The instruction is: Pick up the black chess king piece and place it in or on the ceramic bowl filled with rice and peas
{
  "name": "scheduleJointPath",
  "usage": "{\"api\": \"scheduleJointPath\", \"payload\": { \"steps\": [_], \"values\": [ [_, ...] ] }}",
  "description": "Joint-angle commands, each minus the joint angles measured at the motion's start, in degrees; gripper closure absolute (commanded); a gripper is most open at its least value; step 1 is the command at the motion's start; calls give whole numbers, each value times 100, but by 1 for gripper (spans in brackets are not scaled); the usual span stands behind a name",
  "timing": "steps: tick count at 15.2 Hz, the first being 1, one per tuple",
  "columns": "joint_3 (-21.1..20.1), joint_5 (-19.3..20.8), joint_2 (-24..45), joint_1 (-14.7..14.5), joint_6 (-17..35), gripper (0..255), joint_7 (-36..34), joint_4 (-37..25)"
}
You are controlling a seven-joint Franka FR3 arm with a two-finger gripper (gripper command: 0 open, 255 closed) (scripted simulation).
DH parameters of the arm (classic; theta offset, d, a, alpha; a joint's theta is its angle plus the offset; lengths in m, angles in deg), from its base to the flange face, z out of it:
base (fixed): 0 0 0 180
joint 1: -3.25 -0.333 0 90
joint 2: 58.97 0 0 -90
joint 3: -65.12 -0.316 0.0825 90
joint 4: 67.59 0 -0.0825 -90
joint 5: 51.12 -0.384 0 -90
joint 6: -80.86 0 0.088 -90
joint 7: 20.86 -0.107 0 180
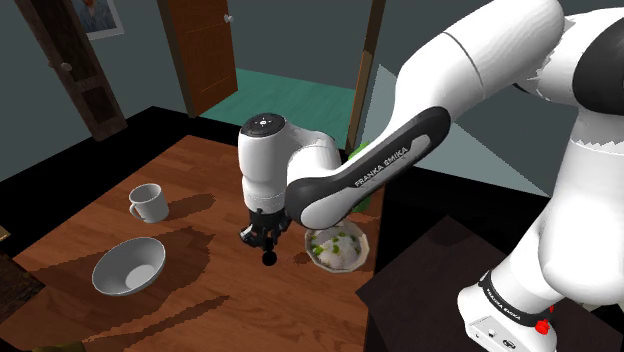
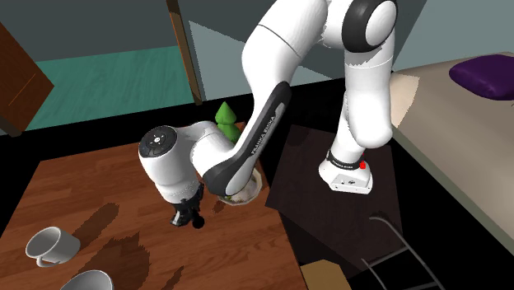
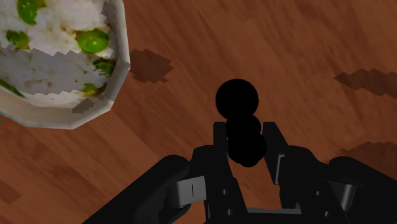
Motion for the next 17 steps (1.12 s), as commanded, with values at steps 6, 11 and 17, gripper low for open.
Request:
{"api": "scheduleJointPath", "payload": {
  "steps": [6,11,17],
  "values": [
    [-145,-330,-366,124,-426,255,244,-135],
    [-218,-533,-593,183,-742,255,390,-274],
    [-278,-742,-832,236,-1136,255,544,-486]
  ]
}}
